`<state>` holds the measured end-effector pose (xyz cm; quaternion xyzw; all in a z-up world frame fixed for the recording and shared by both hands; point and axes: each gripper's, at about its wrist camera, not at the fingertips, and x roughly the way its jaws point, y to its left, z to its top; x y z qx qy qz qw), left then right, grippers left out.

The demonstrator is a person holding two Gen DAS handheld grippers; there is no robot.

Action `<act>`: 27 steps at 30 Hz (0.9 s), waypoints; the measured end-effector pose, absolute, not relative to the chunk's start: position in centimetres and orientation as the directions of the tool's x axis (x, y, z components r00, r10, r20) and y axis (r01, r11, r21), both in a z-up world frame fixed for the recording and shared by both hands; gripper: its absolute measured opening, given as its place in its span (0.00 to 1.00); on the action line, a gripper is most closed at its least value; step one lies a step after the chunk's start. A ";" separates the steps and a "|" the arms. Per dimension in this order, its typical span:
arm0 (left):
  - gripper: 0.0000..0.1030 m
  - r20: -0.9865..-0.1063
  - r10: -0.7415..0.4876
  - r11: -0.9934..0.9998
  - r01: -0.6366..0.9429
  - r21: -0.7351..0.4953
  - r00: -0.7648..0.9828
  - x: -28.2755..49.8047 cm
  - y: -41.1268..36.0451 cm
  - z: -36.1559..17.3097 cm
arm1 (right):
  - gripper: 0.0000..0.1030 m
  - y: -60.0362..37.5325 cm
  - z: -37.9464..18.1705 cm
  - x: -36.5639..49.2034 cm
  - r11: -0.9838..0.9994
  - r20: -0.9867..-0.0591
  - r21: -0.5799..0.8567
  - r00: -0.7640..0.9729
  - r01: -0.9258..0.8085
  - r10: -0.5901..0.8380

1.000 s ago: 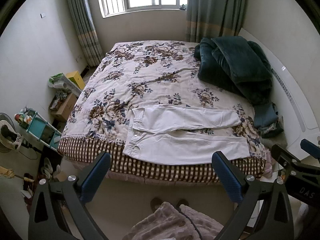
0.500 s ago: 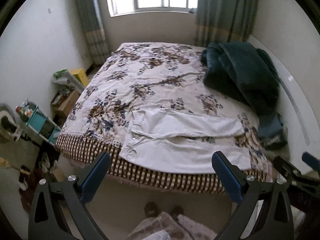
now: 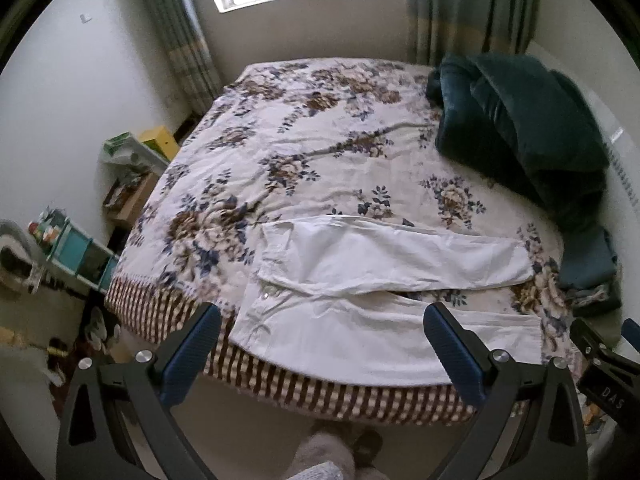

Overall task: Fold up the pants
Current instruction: 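Lower both grippers onto the white trousers' waistband edge and close them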

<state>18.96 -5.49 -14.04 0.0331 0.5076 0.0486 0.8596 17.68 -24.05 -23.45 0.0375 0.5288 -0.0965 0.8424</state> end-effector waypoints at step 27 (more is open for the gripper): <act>1.00 -0.978 0.193 0.886 0.414 0.207 0.076 55.0 -16.2 -59.2 | 1.00 -31.4 -74.5 58.9 0.918 -0.928 -0.335 -0.092 -0.213 -0.360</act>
